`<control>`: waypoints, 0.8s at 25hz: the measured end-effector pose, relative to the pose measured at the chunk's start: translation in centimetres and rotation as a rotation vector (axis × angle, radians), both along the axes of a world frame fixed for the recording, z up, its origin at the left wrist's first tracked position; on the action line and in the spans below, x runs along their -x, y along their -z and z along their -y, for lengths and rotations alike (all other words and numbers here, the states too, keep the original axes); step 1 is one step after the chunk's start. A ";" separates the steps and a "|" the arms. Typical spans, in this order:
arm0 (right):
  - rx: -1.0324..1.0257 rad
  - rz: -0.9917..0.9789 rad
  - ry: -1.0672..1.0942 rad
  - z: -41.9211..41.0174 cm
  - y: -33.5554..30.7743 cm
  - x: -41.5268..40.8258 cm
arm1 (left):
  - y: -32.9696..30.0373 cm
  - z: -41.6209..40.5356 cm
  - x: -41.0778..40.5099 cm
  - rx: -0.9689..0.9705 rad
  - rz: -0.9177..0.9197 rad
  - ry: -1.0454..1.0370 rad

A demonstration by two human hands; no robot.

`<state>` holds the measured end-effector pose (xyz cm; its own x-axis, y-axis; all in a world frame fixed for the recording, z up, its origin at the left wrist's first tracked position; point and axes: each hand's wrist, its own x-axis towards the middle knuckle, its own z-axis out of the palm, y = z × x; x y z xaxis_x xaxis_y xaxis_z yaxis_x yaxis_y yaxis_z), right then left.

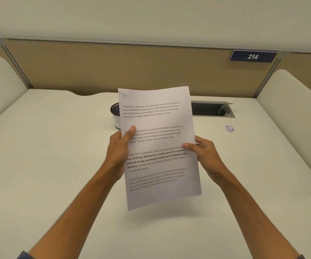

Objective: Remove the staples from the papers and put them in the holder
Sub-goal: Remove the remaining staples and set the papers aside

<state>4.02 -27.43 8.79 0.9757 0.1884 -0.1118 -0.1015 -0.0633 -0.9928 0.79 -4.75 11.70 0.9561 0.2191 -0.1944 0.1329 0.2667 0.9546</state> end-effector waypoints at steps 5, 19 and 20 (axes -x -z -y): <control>-0.062 0.025 0.094 -4.1 1.3 -0.3 | 2.1 -3.7 -0.2 -0.152 -0.013 -0.055; 0.227 0.114 0.016 -18.0 6.8 -2.7 | 7.9 -17.6 0.0 -0.324 -0.144 -0.317; 0.244 0.114 0.006 -19.0 7.2 -3.0 | 8.3 -18.6 -0.2 -0.338 -0.159 -0.329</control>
<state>7.02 -8.45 1.56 0.9856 0.1637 -0.0430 0.0086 -0.3018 -0.9533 0.99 13.86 3.45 0.7901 0.5801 -0.1980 0.2442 -0.0017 0.9697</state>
